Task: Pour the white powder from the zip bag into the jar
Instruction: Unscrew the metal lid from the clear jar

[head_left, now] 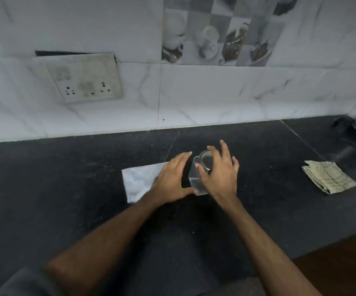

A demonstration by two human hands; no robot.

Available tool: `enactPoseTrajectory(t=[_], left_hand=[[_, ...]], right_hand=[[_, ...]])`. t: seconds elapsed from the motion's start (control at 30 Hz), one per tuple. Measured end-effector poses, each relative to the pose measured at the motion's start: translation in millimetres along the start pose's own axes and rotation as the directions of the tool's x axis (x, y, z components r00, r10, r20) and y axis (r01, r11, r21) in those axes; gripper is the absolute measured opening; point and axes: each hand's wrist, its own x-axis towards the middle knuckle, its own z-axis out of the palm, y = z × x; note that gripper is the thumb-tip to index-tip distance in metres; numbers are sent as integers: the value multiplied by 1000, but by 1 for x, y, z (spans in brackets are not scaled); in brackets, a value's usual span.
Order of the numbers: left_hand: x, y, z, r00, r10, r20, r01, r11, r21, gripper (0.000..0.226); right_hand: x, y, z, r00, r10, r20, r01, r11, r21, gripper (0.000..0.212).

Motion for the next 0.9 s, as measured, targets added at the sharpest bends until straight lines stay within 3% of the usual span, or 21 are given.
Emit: enactPoseTrajectory(t=[0.13, 0.23, 0.33, 0.53, 0.9], left_hand=[[25, 16, 22, 994, -76, 81, 91, 975, -201, 126], [43, 19, 32, 990, -114, 87, 137, 936, -325, 108], [46, 22, 38, 990, -135, 30, 136, 917, -375, 82], [26, 27, 35, 987, -156, -43, 120, 882, -455, 65], [-48, 20, 18, 959, -244, -144, 148, 866, -478, 77]], right_hand=[[9, 23, 2, 995, -6, 96, -1, 997, 76, 72], [12, 29, 8, 992, -13, 125, -6, 988, 152, 70], [9, 32, 14, 994, -24, 104, 4, 982, 191, 67], [-5, 33, 21, 999, -43, 32, 35, 974, 223, 66], [-55, -7, 32, 994, -103, -29, 107, 957, 268, 67]])
